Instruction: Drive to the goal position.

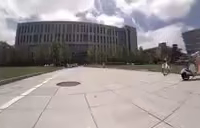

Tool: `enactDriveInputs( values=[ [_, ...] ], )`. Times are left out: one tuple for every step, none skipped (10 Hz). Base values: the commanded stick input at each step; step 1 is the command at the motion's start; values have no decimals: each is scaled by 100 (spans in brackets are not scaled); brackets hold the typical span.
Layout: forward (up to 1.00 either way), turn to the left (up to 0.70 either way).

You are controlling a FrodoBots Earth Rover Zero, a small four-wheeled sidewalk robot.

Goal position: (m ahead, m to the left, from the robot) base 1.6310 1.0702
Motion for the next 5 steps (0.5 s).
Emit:
enactDriveInputs(
  values=[
    [100,0],
    [100,0],
    [100,0],
    [100,0],
    [100,0]
  ],
)
